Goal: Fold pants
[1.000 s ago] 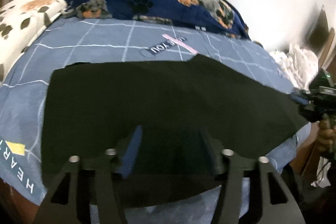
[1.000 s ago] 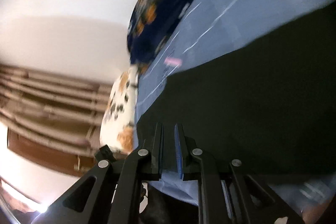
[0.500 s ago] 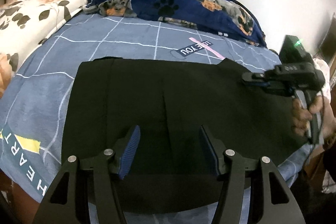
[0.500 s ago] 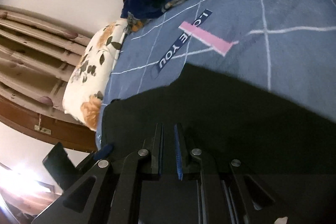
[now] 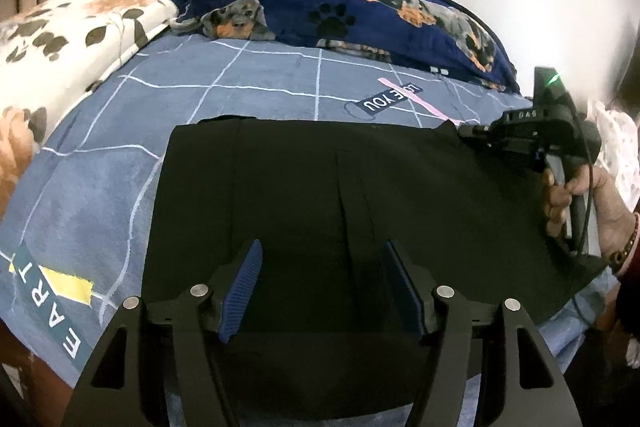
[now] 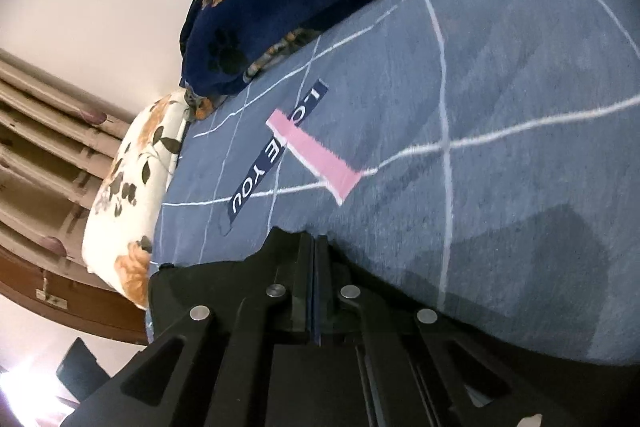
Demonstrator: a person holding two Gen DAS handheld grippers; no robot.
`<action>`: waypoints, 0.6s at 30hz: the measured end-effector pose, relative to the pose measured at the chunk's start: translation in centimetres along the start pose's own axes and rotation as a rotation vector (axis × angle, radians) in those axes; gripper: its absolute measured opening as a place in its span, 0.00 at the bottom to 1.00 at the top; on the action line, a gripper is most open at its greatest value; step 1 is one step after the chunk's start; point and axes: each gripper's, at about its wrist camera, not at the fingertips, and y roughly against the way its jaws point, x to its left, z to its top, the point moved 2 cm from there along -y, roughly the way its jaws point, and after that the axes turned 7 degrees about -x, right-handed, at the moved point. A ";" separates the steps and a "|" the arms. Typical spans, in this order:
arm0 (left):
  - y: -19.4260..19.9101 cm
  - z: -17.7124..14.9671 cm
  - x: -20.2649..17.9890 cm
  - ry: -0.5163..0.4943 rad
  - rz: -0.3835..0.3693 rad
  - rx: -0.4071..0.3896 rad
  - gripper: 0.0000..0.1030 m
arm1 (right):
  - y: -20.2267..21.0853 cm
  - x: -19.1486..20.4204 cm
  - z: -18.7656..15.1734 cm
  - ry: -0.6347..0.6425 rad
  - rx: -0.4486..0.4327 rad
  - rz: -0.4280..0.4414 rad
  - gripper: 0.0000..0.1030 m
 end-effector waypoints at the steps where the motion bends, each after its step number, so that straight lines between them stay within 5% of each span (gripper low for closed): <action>1: 0.0 0.0 -0.1 -0.007 0.003 -0.001 0.64 | 0.7 0.0 0.2 -0.005 -0.032 0.006 0.02; 4: 0.3 0.0 -0.3 -0.017 0.013 -0.012 0.65 | 3.0 1.2 0.3 0.010 -0.099 0.092 0.08; 6: 0.3 0.0 -0.3 -0.011 0.012 -0.019 0.66 | 2.9 2.8 -0.3 0.074 -0.045 0.131 0.08; 9: 0.3 -0.1 -0.3 -0.009 0.011 -0.018 0.66 | 1.7 5.3 -1.8 0.214 0.056 0.120 0.07; 11: 0.3 0.0 -0.4 -0.012 0.012 -0.022 0.66 | -0.1 5.5 -2.4 0.255 0.107 0.036 0.07; 13: 0.2 -0.1 -0.3 -0.013 0.017 -0.027 0.66 | -1.0 4.9 -2.6 0.249 0.110 0.002 0.00; 18: 0.3 -0.1 -0.4 -0.025 0.024 -0.025 0.66 | -1.5 3.2 -1.5 0.180 0.063 -0.004 0.00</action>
